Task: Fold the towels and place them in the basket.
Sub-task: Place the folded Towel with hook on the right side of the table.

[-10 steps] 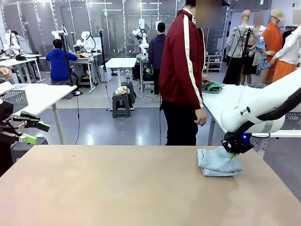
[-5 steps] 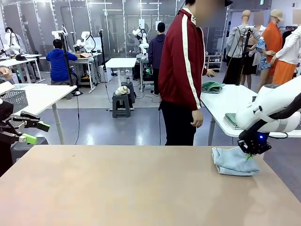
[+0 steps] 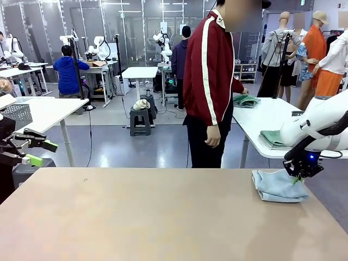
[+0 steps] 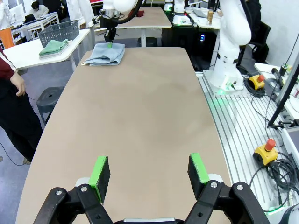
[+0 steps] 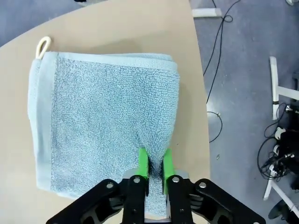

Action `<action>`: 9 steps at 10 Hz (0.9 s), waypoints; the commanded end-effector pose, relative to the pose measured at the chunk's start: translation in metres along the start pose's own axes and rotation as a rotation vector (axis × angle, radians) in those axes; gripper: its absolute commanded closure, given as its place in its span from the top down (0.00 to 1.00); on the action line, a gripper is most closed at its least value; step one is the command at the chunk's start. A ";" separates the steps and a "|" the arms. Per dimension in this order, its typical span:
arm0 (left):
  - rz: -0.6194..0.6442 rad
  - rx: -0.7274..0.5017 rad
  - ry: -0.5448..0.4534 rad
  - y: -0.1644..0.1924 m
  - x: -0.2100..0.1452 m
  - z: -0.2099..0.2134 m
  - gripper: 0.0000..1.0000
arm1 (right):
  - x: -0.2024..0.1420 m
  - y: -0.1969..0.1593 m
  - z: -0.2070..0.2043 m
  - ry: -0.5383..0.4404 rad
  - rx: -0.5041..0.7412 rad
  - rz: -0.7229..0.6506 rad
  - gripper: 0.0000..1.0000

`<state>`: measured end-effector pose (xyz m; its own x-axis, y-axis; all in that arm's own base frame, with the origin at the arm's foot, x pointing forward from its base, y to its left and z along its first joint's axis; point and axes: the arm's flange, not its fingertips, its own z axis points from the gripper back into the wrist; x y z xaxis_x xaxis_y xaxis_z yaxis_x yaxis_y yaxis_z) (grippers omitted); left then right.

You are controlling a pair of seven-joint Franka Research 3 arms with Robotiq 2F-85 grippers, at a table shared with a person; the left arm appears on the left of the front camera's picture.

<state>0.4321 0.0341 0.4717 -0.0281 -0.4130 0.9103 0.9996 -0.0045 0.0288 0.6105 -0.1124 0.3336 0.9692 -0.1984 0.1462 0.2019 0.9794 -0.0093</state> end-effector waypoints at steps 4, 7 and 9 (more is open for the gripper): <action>-0.011 -0.002 -0.017 -0.003 0.002 0.001 0.85 | 0.002 -0.005 0.011 -0.001 0.005 0.043 0.49; -0.011 -0.002 -0.017 -0.003 0.002 0.001 0.85 | -0.041 0.016 0.098 0.001 -0.010 0.064 0.62; -0.011 -0.002 -0.017 -0.003 0.002 0.001 0.85 | -0.082 0.035 0.175 -0.032 0.023 0.123 0.62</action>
<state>0.4320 0.0339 0.4716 -0.0280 -0.4130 0.9103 0.9996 -0.0049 0.0285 0.5440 -0.0690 0.4682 0.9794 -0.1089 0.1701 0.1121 0.9937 -0.0089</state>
